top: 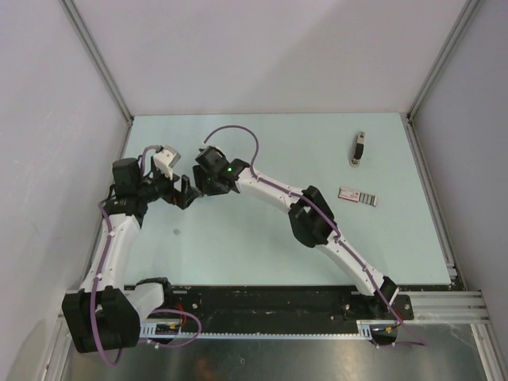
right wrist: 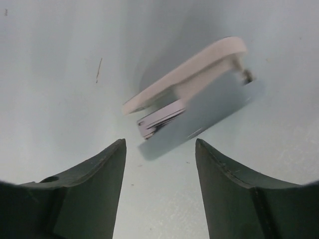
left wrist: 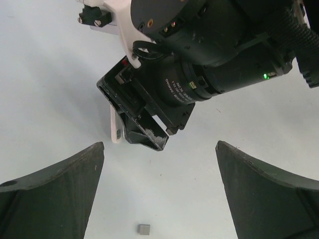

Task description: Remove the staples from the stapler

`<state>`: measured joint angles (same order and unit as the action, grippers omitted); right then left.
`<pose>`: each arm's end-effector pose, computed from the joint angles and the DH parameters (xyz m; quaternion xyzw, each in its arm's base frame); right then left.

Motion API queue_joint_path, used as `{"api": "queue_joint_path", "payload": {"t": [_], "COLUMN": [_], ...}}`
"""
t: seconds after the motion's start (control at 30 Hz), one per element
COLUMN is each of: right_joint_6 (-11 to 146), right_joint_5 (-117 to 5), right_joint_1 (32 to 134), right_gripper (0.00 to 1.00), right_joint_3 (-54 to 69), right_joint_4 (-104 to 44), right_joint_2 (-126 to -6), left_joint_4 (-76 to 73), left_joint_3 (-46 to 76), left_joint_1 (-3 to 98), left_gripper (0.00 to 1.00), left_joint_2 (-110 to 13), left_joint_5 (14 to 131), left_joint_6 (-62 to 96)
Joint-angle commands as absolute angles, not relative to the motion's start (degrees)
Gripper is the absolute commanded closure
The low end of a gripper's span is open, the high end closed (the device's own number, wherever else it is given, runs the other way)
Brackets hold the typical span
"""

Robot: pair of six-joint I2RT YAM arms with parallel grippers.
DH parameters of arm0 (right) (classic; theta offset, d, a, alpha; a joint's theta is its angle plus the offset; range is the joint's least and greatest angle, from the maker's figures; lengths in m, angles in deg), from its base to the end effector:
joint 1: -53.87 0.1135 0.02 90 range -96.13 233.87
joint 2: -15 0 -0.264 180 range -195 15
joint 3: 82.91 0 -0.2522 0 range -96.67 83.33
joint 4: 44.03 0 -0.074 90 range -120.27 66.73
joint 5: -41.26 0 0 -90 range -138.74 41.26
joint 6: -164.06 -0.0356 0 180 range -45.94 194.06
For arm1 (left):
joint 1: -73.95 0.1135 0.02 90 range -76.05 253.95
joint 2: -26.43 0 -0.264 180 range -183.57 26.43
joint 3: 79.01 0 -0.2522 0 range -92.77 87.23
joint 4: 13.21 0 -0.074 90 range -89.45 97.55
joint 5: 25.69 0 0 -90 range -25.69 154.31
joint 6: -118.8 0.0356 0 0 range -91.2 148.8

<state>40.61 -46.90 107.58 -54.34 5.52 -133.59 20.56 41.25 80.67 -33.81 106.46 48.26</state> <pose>0.3397 0.4606 0.1838 -0.1576 0.9159 0.2434 0.2775 0.2254 0.0025 0.2839 0.2586 0.8012 -0.2109 0.4968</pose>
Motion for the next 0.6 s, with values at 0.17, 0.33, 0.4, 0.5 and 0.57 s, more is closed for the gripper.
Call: {"api": "queue_joint_path", "payload": {"t": [0.17, 0.33, 0.4, 0.5, 0.57], "right_joint_6": [38.7, 38.9, 39.0, 38.6, 38.3], "right_joint_5": [-51.9, -51.7, -51.3, -51.1, -51.2], "right_joint_1": [105.8, 104.2, 103.2, 102.1, 101.9], "right_gripper": [0.31, 0.31, 0.31, 0.31, 0.3], "right_joint_3": [-56.6, -55.4, -53.4, -51.8, -51.7], "right_joint_4": [4.8, 4.8, 3.8, 2.2, 0.8], "right_joint_2": [-133.3, -132.4, -131.3, -130.8, -131.2], "left_joint_4": [18.2, 18.0, 18.0, 17.8, 17.8], "left_joint_3": [42.2, 42.6, 42.8, 43.3, 43.4], "left_joint_1": [81.0, 81.0, 81.0, 81.0, 81.0], "left_gripper": [0.01, 0.01, 0.01, 0.01, 0.01], "left_joint_2": [-33.0, -33.0, -33.0, -33.3, -33.3], "left_joint_5": [106.7, 106.5, 106.4, 106.2, 106.1], "left_joint_6": [46.5, 46.8, 47.1, 47.3, 47.4]}}
